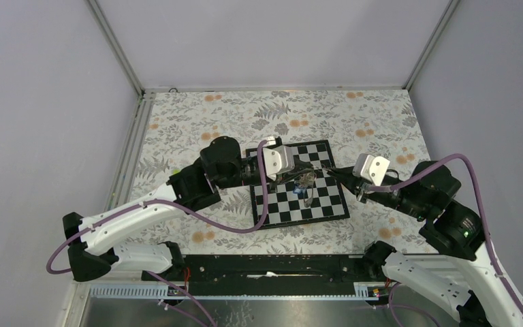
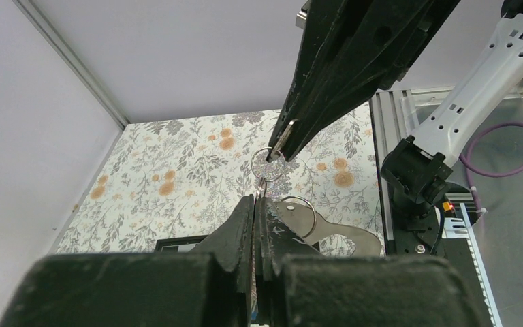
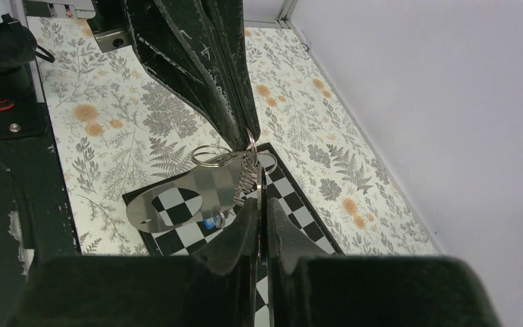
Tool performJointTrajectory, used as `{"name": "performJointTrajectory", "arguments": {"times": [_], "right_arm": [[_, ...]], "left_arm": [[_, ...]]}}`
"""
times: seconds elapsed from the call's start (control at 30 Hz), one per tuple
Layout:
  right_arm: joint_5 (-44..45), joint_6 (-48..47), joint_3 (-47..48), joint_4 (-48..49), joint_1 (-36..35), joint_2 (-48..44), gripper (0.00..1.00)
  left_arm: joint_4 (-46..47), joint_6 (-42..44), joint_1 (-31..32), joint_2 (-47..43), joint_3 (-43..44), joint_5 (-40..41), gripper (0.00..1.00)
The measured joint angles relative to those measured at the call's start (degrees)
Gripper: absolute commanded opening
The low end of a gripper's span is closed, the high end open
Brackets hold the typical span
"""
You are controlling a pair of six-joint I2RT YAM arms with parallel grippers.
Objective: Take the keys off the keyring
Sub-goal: Remove the key from the keyring.
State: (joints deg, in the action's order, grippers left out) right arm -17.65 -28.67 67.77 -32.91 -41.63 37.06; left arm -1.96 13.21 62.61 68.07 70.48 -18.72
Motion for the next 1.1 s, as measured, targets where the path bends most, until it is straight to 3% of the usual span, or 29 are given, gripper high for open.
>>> {"name": "performJointTrajectory", "arguments": {"times": [1.03,1.1], "right_arm": [[-3.7,3.4,4.0,-1.8,0.0,6.8,0.0],[-3.9,3.3,4.0,-2.0,0.0,6.8,0.0]], "left_arm": [[-4.8,0.3,-0.6,3.1,2.9,-1.9,0.0],[-5.0,0.3,-0.6,3.3,2.9,-2.0,0.07]]}}
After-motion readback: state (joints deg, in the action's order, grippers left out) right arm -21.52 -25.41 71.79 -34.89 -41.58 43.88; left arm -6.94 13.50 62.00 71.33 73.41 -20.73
